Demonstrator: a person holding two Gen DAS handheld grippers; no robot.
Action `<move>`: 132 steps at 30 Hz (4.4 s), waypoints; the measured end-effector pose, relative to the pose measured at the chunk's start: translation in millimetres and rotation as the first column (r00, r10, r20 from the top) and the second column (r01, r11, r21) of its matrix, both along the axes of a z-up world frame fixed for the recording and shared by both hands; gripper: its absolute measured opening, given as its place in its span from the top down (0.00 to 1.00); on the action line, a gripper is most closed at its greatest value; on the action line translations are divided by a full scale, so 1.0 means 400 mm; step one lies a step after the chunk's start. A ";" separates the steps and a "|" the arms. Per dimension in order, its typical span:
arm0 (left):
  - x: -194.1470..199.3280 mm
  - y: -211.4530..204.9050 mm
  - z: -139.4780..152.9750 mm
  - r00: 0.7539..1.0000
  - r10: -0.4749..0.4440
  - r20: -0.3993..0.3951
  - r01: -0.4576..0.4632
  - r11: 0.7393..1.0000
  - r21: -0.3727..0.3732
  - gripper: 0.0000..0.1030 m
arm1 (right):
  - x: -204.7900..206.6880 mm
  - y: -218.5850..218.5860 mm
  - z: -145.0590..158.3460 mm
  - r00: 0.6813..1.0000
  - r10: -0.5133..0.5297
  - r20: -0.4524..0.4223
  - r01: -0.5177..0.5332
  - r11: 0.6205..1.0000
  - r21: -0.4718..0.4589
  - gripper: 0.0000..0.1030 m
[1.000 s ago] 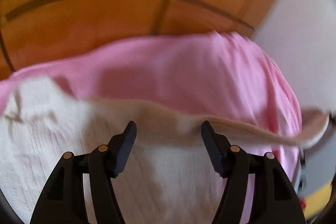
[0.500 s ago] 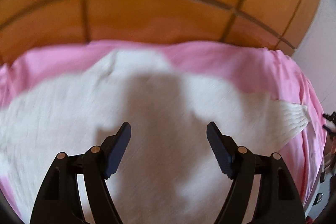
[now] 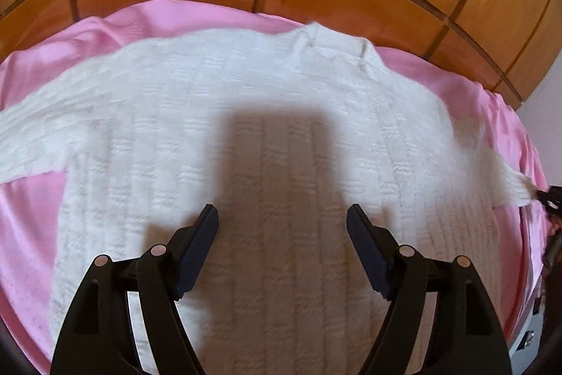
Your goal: Fold small clothes
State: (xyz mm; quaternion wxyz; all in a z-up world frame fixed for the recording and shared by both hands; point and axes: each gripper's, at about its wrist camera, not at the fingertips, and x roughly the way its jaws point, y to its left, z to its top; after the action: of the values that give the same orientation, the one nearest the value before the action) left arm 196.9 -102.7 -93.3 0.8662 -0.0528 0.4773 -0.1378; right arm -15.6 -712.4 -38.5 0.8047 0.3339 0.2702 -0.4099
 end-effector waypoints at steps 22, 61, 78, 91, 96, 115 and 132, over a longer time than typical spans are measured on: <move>-0.187 0.329 0.035 0.992 0.126 -0.011 -0.126 0.990 -0.065 0.23 | 0.030 0.515 -0.029 0.782 0.621 0.054 -0.622 0.771 0.137 0.47; -0.329 0.458 0.096 1.000 0.015 0.015 -0.012 0.977 -0.212 0.39 | -0.037 0.575 -0.069 0.757 0.652 0.040 -0.647 0.739 0.186 0.46; -0.206 0.165 0.039 0.988 -0.138 -0.067 0.126 0.978 -0.165 0.36 | 0.136 0.056 -0.126 0.996 0.019 0.083 -0.042 0.961 0.273 0.91; -0.160 0.185 0.021 0.993 -0.091 -0.075 0.074 0.977 -0.201 0.24 | 0.467 0.625 0.179 0.765 0.643 -0.026 -0.635 0.748 -0.191 0.94; -0.146 0.229 0.036 0.997 -0.051 -0.063 0.032 0.963 -0.269 0.24 | 0.578 0.985 0.174 0.481 0.871 -0.099 -0.861 0.448 -0.240 0.80; 0.029 0.008 0.142 0.983 -0.170 0.065 0.180 0.961 -0.211 0.25 | 0.220 0.799 -0.018 0.688 0.726 0.004 -0.726 0.688 0.010 0.32; 0.195 -0.144 0.134 0.993 -0.093 0.068 0.100 0.990 -0.103 0.84 | 0.214 0.821 -0.068 0.636 0.765 0.098 -0.771 0.633 0.061 0.26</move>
State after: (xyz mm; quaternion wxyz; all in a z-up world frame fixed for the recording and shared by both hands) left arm 274.9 -160.4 -39.5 0.8691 -0.0713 0.4438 -0.2063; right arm 69.8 -384.2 -65.7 0.8933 0.2388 0.3808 -0.0043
